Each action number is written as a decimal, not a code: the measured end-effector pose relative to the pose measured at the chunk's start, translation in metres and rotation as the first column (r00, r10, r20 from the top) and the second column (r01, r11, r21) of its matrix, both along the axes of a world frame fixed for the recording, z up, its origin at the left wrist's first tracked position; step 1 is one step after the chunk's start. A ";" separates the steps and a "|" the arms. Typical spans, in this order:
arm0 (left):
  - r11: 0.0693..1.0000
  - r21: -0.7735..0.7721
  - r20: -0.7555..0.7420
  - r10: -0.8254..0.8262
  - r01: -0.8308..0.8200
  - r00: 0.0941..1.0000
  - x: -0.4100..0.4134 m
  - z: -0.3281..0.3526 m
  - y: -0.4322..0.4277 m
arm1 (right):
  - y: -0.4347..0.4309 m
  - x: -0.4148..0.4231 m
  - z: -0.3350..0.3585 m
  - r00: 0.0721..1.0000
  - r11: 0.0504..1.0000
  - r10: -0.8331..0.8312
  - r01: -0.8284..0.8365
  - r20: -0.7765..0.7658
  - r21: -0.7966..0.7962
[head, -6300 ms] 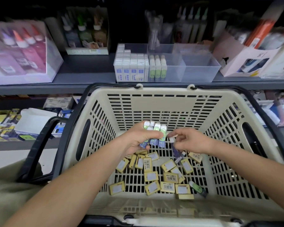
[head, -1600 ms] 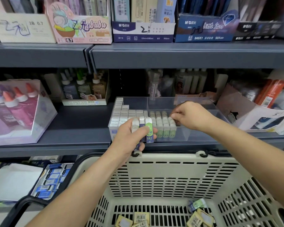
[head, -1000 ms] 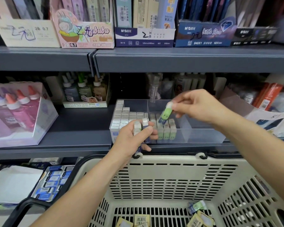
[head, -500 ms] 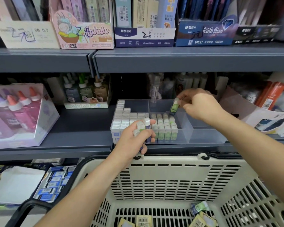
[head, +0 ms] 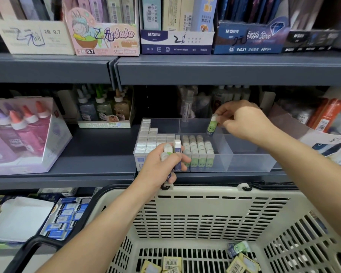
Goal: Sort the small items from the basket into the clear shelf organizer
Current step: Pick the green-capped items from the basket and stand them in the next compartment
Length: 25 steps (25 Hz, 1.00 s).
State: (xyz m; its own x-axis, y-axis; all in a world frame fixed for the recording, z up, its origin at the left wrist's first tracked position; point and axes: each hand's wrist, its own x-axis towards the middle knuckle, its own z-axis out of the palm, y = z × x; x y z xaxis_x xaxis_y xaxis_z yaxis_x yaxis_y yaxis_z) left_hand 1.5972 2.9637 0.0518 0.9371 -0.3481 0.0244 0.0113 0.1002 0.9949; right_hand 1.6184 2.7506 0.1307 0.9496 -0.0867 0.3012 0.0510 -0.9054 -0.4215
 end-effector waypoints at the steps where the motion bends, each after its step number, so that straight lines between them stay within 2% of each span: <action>1: 1.000 0.005 -0.001 0.001 -0.001 1.000 0.000 0.000 0.000 | 0.000 0.002 -0.002 1.000 1.000 -0.007 0.007 0.001 0.000; 4: 1.000 0.009 -0.002 0.000 0.000 1.000 0.000 0.000 0.001 | 0.002 0.006 -0.009 1.000 0.999 -0.016 0.015 -0.019 -0.046; 11: 1.000 0.024 0.009 -0.005 0.005 1.000 -0.001 0.001 0.001 | 0.009 0.006 -0.038 0.981 0.982 0.010 -0.046 -0.193 -0.182; 18: 1.000 0.020 0.031 0.003 -0.004 1.000 -0.003 0.000 0.002 | 0.005 0.009 -0.044 0.962 0.943 0.027 -0.116 -0.273 -0.313; 20: 1.000 0.019 0.037 0.016 -0.017 0.999 -0.004 0.000 0.001 | 0.008 0.006 -0.038 0.969 0.938 0.016 -0.100 -0.247 -0.331; 21: 1.000 0.016 0.036 0.021 -0.022 0.999 -0.004 0.000 0.001 | 0.010 0.003 -0.035 0.985 0.947 0.023 -0.077 -0.172 -0.311; 23: 0.999 0.011 0.029 0.031 -0.032 0.999 -0.003 0.000 0.000 | 0.024 -0.007 -0.027 0.995 0.987 0.098 -0.100 -0.022 -0.128; 25: 0.999 0.006 0.026 0.038 -0.038 0.999 -0.003 -0.001 0.000 | 0.043 -0.022 -0.019 0.975 0.976 0.214 -0.210 -0.055 0.062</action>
State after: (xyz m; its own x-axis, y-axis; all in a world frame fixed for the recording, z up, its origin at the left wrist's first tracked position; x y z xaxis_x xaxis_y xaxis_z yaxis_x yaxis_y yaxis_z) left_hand 1.5946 2.9636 0.0510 0.9487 -0.3127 0.0464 -0.0179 0.0932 0.9955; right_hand 1.5968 2.7931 0.1117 0.9646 0.1034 0.2426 0.2119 -0.8516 -0.4794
